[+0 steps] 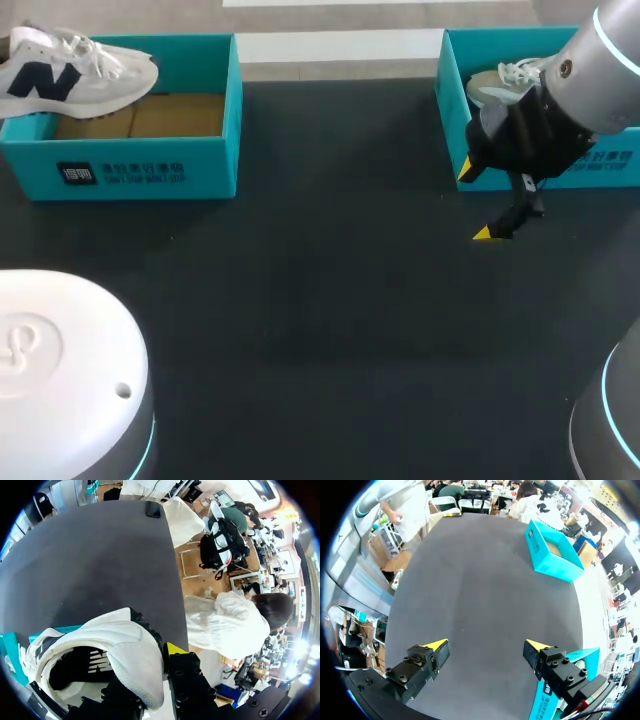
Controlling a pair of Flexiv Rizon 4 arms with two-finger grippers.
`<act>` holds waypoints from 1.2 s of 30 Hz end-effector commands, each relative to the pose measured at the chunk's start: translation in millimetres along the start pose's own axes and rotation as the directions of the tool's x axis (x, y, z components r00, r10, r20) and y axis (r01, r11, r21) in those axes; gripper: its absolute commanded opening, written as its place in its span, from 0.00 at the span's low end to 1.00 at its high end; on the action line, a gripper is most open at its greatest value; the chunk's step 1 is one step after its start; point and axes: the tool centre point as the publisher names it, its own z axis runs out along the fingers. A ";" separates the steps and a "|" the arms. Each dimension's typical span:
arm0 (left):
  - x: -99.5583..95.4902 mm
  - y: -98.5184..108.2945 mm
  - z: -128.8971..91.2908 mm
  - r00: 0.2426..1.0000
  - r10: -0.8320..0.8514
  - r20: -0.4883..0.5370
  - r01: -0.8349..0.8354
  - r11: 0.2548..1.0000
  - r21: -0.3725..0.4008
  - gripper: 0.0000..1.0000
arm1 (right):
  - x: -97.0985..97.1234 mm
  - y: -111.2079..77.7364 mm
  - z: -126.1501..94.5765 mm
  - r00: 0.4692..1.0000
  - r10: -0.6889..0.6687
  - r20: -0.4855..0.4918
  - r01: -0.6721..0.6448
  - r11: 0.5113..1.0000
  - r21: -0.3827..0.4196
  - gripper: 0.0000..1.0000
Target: Take the shoe out of the shoebox, open the shoe tongue, remove and reinsert the insole, then place the shoe into the shoebox
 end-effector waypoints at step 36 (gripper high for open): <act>-46.5 96.5 58.1 1.000 0.014 0.018 -0.013 0.996 -0.084 0.00 | -0.4 0.4 1.7 1.000 0.000 0.000 0.000 1.000 0.002 1.00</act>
